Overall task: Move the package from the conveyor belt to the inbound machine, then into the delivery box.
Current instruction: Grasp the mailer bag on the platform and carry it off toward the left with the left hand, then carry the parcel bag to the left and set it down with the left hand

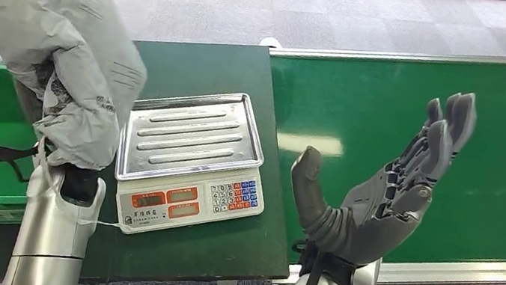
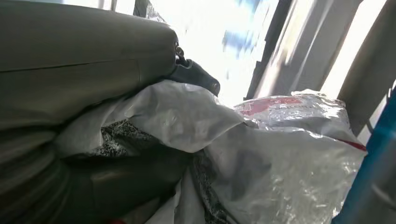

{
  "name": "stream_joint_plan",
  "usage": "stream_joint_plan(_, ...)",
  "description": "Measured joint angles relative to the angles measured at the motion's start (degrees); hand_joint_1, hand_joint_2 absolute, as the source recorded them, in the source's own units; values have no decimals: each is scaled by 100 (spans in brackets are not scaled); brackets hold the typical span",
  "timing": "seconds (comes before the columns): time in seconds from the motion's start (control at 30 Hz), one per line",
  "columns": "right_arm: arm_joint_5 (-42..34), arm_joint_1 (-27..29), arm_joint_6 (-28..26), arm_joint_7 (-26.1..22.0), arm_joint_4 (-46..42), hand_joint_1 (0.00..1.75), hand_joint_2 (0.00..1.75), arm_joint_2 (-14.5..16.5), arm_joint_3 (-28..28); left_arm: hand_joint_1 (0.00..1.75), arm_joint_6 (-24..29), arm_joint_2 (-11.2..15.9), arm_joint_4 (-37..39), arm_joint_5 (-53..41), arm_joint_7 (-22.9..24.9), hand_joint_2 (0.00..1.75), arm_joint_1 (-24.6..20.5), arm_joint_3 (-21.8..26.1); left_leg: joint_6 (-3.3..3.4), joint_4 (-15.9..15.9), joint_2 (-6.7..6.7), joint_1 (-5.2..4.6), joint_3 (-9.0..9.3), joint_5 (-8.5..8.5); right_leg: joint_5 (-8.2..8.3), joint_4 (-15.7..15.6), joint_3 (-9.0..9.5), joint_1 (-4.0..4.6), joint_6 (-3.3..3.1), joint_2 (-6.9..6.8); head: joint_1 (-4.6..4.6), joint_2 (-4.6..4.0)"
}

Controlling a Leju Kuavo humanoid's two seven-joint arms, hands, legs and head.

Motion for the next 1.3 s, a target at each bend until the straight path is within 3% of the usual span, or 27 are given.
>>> stream_joint_plan(0.07, 30, 27, 0, 0, 0, 0, 175, 0, -13, 175, 1188, 39, -67, -862, -153, 175, -5, 80, 0, 0, -1, 0, 0, 0, 0, 0, 0, 0, 0, -2, -1, 0)
stream_joint_plan(0.2, 60, 47, 7, 21, 0, 0, 175, 0, -23, 175, 2190, 111, -73, -1878, -193, 175, -48, 195, 0, 0, -5, 0, -3, 0, -1, 0, 1, 0, 0, -4, 0, 0)
stream_joint_plan(0.3, 69, 49, 7, 78, 1, 0, 175, 1, -24, 175, 3635, 98, 45, -4647, -20, 175, -377, 755, 0, 1, -4, 2, -7, 3, 1, 1, 0, 1, 0, -3, 2, 0)
stream_joint_plan(0.4, 67, 50, -67, 98, 2, 0, 175, 1, -22, 175, 4060, 188, 223, -8547, 993, 175, -778, 1833, -3, -4, 11, 0, 10, 2, 3, 1, 4, -2, -5, 6, 1, 0)
stream_joint_plan(0.47, 77, 63, -146, 93, 2, 0, 175, 0, -14, 175, 4077, 492, 531, -9550, 2447, 175, -843, 2090, -8, -8, 42, 1, 20, 2, 9, 1, -6, 0, -15, 29, 0, 0)
stream_joint_plan(0.53, 101, 97, -188, 80, 0, 0, 175, -8, 10, 175, 4086, 947, 1064, -9503, 4080, 175, -874, 1878, -16, -11, 60, 5, 22, 5, 12, 2, -15, 6, -22, 46, 0, 0)
stream_joint_plan(0.57, 113, 119, -195, 73, -2, 0, 175, -14, 31, 175, 4085, 1175, 1367, -9486, 4679, 175, -893, 1690, -20, -12, 60, 7, 21, 8, 12, 3, -16, 9, -23, 47, -1, 0)
stream_joint_plan(0.63, 125, 163, -201, 63, -7, 0, 175, -30, 83, 175, 4086, 1563, 1931, -9473, 5409, 175, -939, 1345, -26, -15, 55, 10, 20, 12, 11, 5, -16, 13, -24, 44, 1, 0)
stream_joint_plan(0.73, 143, 198, -204, 63, -32, 0, 175, -50, 133, 175, 4087, 2020, 2802, -9464, 5981, 175, -1032, 958, -27, -15, 57, 11, 19, 13, 13, 7, -16, 14, -28, 47, 2, 0)
stream_joint_plan(0.83, 169, 219, -198, 89, -112, 0, 175, -73, 150, 175, 4089, 2330, 3612, -9293, 5925, 175, -1172, 825, -27, -15, 62, 11, 16, 12, 16, 7, -17, 13, -30, 49, 2, 0)
stream_joint_plan(0.97, 228, 268, -152, 112, -348, 0, 175, -126, 195, 175, 4075, 2614, 4607, -8664, 5602, 175, -1318, 1099, -29, -14, 60, 10, 16, 9, 15, 6, -19, 13, -31, 49, 1, 0)
stream_joint_plan(1.23, 256, 316, -118, 193, -535, 0, 175, -205, 208, 173, 4072, 2796, 5413, -8484, 5483, 175, -1430, 1438, -30, -15, 51, 10, 16, 8, 12, 6, -16, 12, -32, 43, 2, 0)
stream_joint_plan(1.27, 256, 318, -118, 195, -542, 0, 175, -209, 207, 145, 4072, 2804, 5456, -8483, 5483, 175, -1448, 1450, -30, -15, 52, 10, 16, 8, 12, 6, -16, 12, -32, 43, 2, 0)
stream_joint_plan(1.3, 255, 320, -118, 197, -545, 0, 175, -211, 207, 102, 4072, 2810, 5492, -8483, 5483, 175, -1463, 1455, -30, -15, 52, 10, 17, 8, 13, 6, -16, 12, -32, 43, 2, 0)
